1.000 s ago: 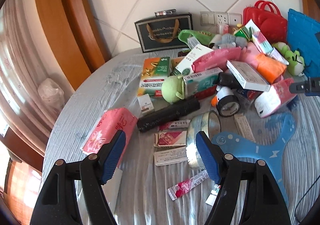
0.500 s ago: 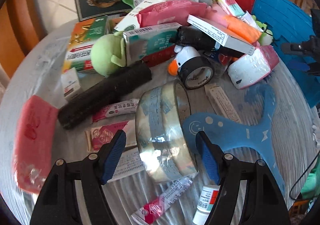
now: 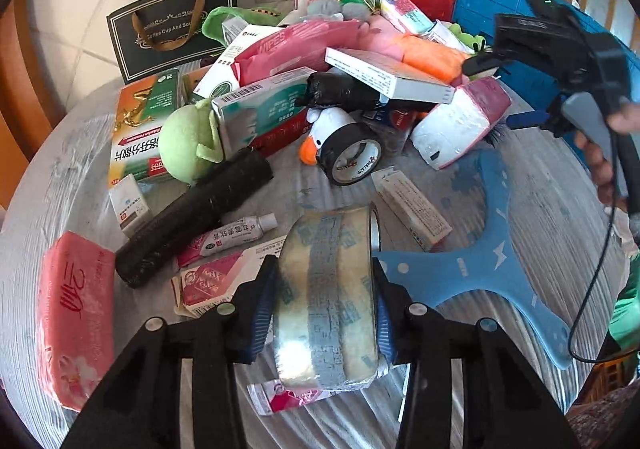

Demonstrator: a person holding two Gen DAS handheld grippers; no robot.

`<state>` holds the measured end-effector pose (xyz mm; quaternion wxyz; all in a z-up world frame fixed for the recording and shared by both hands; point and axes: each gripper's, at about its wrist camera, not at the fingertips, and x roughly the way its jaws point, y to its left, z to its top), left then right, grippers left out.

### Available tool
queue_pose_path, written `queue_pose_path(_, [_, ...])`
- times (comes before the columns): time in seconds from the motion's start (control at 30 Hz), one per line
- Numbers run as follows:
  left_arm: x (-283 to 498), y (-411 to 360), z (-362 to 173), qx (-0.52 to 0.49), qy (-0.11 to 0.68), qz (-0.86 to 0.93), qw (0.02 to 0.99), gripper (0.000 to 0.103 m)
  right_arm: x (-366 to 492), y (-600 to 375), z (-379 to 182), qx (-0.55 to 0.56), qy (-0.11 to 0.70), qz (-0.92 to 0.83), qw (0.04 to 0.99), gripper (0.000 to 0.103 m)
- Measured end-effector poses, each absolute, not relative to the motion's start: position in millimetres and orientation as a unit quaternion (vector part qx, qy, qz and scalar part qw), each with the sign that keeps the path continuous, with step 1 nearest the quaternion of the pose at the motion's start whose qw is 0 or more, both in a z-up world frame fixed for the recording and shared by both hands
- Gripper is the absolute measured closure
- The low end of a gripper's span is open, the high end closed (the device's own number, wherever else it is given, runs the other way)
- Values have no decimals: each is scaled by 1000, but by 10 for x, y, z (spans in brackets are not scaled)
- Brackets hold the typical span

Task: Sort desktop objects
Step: 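Move left tool to the clear tape roll while right tool reaches the pink tissue pack, then close left tool on the tape roll while right tool grips the pink tissue pack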

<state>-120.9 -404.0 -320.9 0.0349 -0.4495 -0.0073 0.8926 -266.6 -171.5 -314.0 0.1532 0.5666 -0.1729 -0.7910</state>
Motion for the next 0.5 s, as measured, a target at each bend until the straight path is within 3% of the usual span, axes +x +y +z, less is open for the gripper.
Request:
queue_pose_path(0.1, [-1178,-3999,-3208,-449,-1,893,32,61,-2774,-1692,-3347,585,-235,-766,125,3])
queue_pose_path(0.13, [-1169,-3998,-3198,-448,-3,894,33,61,-2795,-1684,-3411,589,-245,-761,118,21])
queue_pose_path(0.23, [-1106,-3971,-3141,-440,1,897,33,61,-2774,-1673,-3501,583,-253,-758,148,30])
queue_pose_path(0.33, [-1042,-3959,-3040,-432,9,901,31,61,-2674,-1579,-3448,571,-250,-760,183,36])
queue_pose_path(0.5, [-982,-3938,-2739,-408,18,912,33,61,-2418,-1438,-3017,515,-198,-804,222,38])
